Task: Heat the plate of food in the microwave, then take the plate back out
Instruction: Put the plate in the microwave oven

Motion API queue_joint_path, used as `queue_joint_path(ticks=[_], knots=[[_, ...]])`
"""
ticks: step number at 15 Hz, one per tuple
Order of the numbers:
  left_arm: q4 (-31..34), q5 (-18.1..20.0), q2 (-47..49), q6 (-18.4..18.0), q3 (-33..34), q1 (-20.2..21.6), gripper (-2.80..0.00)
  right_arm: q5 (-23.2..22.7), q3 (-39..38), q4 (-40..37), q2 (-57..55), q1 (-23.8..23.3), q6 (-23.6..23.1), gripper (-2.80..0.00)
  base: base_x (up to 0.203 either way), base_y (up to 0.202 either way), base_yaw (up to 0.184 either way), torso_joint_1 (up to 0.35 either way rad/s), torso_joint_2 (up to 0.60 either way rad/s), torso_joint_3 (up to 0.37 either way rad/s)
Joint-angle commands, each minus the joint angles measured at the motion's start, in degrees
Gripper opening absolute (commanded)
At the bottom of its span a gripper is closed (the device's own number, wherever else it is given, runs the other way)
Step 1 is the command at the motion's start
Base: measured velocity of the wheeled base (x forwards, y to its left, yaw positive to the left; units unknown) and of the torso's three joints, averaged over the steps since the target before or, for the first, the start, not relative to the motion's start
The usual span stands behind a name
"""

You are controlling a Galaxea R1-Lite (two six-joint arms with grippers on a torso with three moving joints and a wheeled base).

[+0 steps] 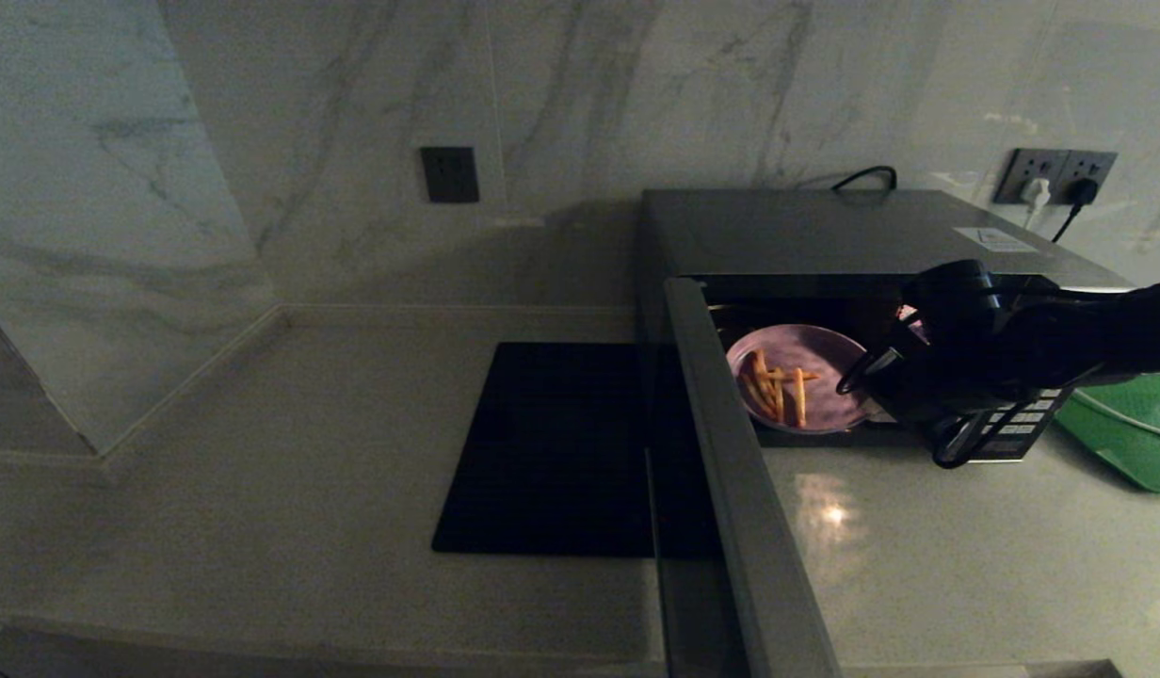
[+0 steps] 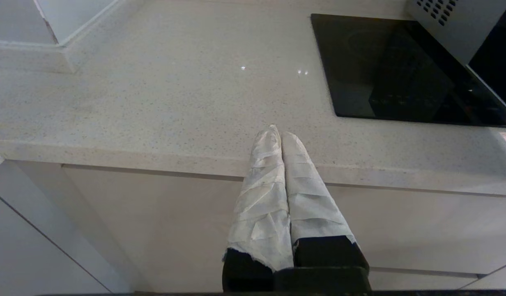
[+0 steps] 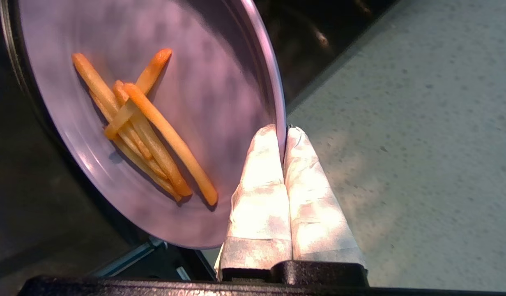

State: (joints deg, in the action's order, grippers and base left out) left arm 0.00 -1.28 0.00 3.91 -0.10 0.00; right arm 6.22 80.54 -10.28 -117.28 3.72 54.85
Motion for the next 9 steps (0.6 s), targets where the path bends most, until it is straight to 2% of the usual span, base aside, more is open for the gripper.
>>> queue_joint_path(ticks=[1, 9], knots=[[0.00, -0.03, 0.00, 0.04, 0.01, 0.00, -2.80, 0.11, -0.47, -0.18, 1.09, -0.20, 0.34, -2.80, 0.000, 0.000, 0.000, 0.000, 0.00, 0.000], [0.00, -0.03, 0.00, 0.04, 0.01, 0.00, -2.80, -0.15, 2.09, -0.09, -0.23, 0.44, 2.43, -2.80, 0.000, 0.000, 0.000, 0.000, 0.00, 0.000]])
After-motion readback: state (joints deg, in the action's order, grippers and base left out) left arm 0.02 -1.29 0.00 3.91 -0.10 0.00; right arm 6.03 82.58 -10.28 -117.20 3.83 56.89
